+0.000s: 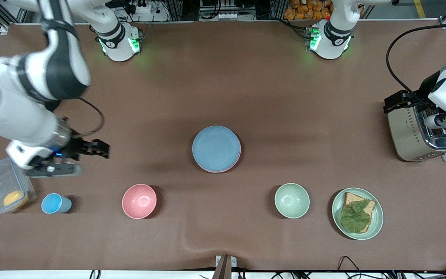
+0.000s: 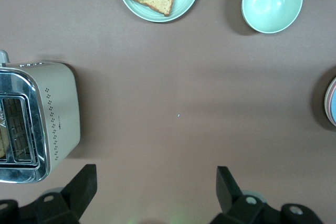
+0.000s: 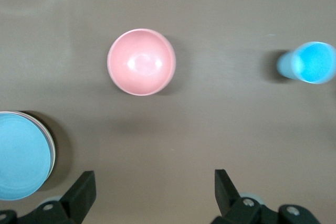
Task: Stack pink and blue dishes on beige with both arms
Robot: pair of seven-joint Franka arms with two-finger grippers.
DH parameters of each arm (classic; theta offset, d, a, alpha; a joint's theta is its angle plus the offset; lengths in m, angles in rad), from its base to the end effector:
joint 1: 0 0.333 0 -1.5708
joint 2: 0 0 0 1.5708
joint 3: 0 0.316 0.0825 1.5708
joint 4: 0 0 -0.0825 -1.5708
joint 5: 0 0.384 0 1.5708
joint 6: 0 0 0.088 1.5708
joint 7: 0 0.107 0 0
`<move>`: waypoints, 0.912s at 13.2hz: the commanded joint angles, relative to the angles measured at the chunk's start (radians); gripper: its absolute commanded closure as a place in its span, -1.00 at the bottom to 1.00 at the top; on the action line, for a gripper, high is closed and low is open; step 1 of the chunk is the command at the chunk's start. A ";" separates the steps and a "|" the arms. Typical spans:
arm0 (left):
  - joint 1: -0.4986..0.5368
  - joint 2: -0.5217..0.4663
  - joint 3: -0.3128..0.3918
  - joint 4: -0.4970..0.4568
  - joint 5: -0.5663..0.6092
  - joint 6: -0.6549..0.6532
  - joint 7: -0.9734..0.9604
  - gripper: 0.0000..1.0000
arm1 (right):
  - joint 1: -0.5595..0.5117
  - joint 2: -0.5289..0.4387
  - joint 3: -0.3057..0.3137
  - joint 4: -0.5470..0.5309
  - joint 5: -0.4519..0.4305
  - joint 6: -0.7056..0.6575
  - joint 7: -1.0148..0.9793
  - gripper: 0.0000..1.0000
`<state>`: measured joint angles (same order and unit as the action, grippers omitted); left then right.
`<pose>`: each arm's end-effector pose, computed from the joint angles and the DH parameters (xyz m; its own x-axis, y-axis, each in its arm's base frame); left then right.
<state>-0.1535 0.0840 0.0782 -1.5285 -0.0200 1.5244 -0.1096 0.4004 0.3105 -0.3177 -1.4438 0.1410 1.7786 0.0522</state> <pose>0.5721 -0.0473 0.5932 0.9955 0.0340 -0.0887 0.0344 -0.9994 0.0037 0.6497 0.0938 0.5233 0.9991 0.0194 0.0372 0.0211 -0.9987 -0.0454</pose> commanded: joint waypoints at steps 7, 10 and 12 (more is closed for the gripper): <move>0.051 0.005 -0.046 0.019 0.022 -0.024 0.010 -1.00 | -0.330 -0.330 0.278 -0.313 -0.106 0.028 -0.066 -1.00; 0.049 0.006 -0.049 0.019 0.018 -0.024 0.007 -1.00 | -0.396 -0.331 0.336 -0.311 -0.112 0.022 -0.080 -1.00; 0.049 0.008 -0.049 0.021 0.015 -0.024 0.007 -1.00 | -0.397 -0.323 0.335 -0.294 -0.115 -0.013 -0.081 -1.00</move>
<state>-0.1150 0.0858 0.0416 -1.5269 -0.0185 1.5204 -0.1095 0.0359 0.0114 -0.0127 -1.7234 0.0475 1.7817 -0.0160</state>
